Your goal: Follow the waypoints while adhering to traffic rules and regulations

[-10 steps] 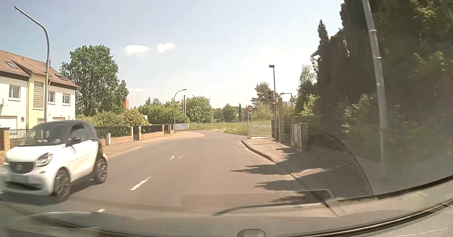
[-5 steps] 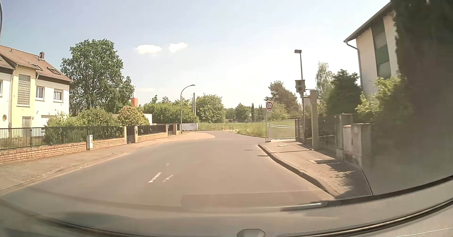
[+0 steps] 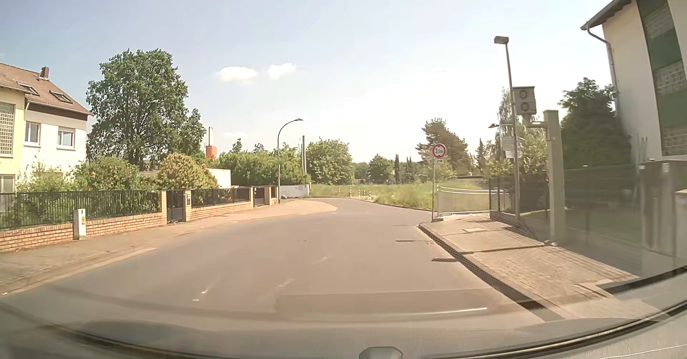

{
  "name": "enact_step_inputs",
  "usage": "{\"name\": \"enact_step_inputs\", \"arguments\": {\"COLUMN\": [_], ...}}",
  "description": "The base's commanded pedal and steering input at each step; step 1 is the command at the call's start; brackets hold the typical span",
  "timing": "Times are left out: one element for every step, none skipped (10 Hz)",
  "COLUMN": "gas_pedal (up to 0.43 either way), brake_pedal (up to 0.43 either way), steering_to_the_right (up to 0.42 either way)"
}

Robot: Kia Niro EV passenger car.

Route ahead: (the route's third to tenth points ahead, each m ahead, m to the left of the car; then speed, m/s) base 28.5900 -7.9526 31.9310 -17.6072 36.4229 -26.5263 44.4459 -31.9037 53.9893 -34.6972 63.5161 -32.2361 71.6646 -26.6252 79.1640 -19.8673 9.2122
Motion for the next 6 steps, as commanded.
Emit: {"name": "enact_step_inputs", "arguments": {"gas_pedal": [0.000,0.000,0.000,0.000,0.000,0.000], "brake_pedal": [0.000,0.006,0.037,0.073,0.091,0.091], "steering_to_the_right": [0.000,0.007,0.008,0.008,0.009,0.010]}}
